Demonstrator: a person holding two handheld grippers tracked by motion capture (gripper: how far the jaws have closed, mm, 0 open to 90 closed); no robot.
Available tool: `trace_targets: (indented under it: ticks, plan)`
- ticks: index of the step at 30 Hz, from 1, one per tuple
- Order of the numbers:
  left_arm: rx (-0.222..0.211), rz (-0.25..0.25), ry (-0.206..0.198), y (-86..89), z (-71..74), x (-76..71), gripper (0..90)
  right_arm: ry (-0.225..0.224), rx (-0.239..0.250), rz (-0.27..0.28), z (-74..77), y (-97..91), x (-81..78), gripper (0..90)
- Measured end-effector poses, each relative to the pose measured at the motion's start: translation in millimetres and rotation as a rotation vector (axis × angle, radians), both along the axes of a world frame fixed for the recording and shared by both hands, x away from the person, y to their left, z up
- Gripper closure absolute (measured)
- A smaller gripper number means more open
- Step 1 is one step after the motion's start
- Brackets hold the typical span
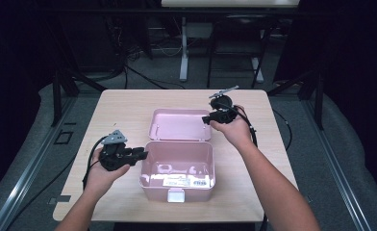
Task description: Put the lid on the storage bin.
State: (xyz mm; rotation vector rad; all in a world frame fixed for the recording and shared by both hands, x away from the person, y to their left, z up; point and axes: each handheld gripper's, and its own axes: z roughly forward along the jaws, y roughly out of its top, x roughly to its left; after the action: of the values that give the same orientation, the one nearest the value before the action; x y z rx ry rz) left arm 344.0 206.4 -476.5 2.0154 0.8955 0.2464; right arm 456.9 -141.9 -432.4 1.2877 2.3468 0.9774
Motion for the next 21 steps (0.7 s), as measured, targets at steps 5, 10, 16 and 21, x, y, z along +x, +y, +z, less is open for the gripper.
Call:
trace_targets:
  ticks: [5, 10, 16, 21]
  plan:
    - [0.002, -0.003, 0.0, 0.4, 0.1, 0.3, 71.7, 0.015, -0.017, -0.026, -2.2, 2.8, 10.1, 59.4]
    - [-0.001, -0.003, 0.0, 0.5, -0.1, 0.3, 71.7, 0.027, -0.027, -0.077, -8.9, 1.1, 21.5, 58.8]
    - [0.0, -0.003, -0.001, 0.4, -0.1, 0.3, 71.7, 0.067, -0.018, -0.13, -19.5, -4.2, 32.1, 60.1]
    - [0.0, -0.004, 0.0, 0.6, -0.1, 0.5, 71.7, 0.079, -0.014, -0.152, -28.6, -6.3, 36.8, 60.9]
